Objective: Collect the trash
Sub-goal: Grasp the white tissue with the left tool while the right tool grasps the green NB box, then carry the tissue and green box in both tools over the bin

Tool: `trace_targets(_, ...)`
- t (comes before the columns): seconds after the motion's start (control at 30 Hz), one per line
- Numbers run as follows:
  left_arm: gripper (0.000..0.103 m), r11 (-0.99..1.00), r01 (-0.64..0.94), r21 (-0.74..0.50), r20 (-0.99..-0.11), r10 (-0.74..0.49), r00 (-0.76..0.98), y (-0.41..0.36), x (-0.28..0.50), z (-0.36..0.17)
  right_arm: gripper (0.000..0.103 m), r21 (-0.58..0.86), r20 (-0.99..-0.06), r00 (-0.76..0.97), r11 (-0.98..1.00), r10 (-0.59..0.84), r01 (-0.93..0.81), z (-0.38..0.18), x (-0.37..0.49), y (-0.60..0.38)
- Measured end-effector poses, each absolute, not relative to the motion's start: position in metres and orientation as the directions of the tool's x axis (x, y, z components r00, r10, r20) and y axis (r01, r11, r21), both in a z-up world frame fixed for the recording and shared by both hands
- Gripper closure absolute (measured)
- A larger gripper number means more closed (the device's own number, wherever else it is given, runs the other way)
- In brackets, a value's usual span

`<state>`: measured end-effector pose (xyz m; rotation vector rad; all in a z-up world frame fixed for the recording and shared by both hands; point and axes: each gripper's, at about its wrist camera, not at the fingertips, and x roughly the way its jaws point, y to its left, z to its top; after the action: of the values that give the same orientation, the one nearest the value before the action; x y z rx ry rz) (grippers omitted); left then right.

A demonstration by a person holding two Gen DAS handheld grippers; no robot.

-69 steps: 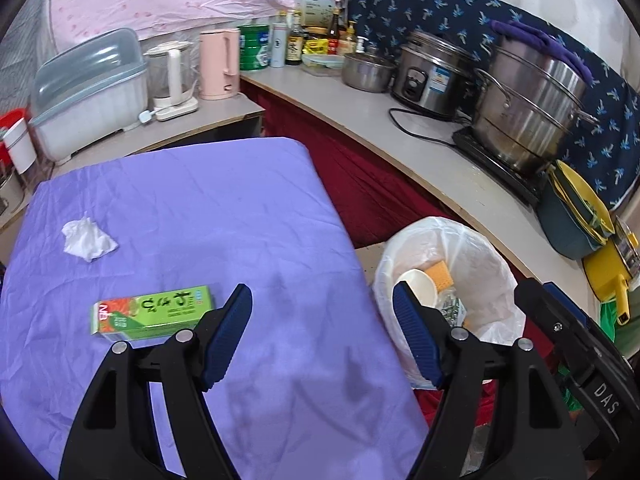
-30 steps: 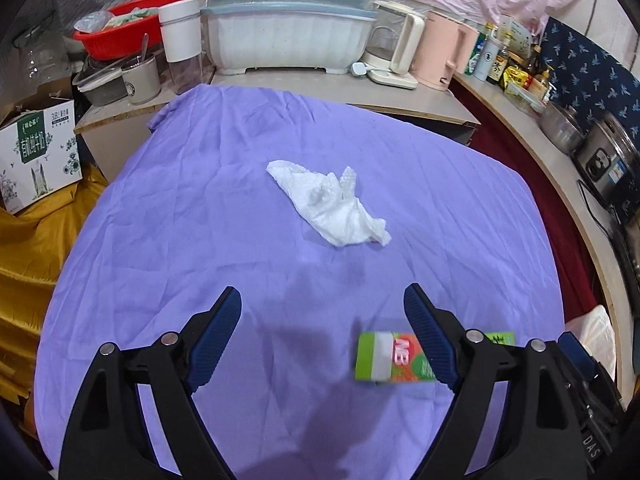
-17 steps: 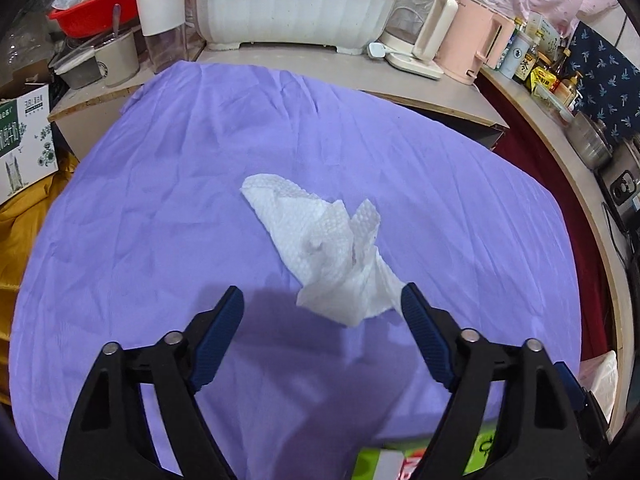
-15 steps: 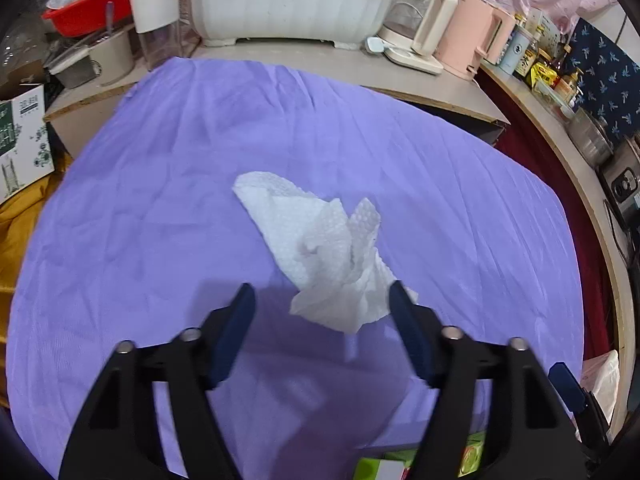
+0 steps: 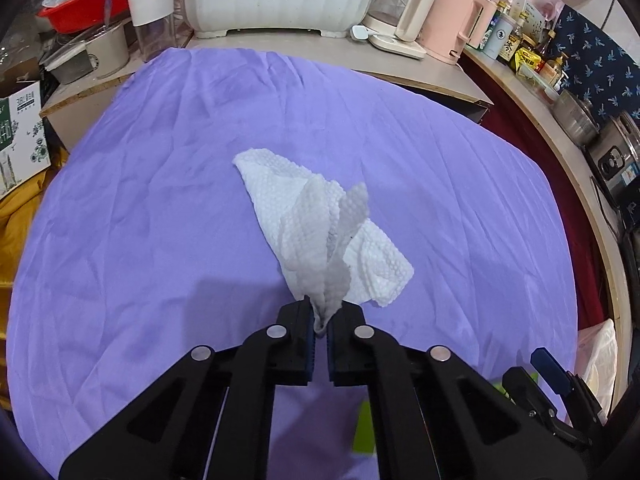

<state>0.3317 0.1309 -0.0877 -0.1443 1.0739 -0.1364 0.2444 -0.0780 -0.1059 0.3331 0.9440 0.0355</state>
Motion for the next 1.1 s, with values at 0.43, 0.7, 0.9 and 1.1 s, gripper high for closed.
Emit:
trace_targets(0.43, 0.100, 0.988, 0.021, -0.156, -0.864, -0.147, 0.481, 0.166, 0.254, -0.070, 0.036, 0.311, -0.801, 0.554, 0.948, 0.225, 0.064, -0.104, 0.171, -0.053)
trace_targets(0.7, 0.100, 0.992, -0.031, -0.125, -0.863, -0.093, 0.497, 0.200, 0.228, -0.065, 0.036, 0.290, -0.824, 0.516, 0.957, 0.235, 0.028, -0.115, 0.138, -0.028)
trace_targets(0.9, 0.100, 0.989, -0.003, -0.151, -0.874, -0.132, 0.467, 0.206, 0.205, -0.071, 0.048, 0.270, -0.830, 0.511, 0.963, 0.222, 0.021, -0.119, 0.131, -0.018)
trace_targets(1.1, 0.100, 0.985, 0.047, -0.169, -0.871, -0.171, 0.461, 0.197, 0.185, -0.067, 0.062, 0.256, -0.829, 0.519, 0.966, 0.207, 0.025, -0.114, 0.132, -0.016)
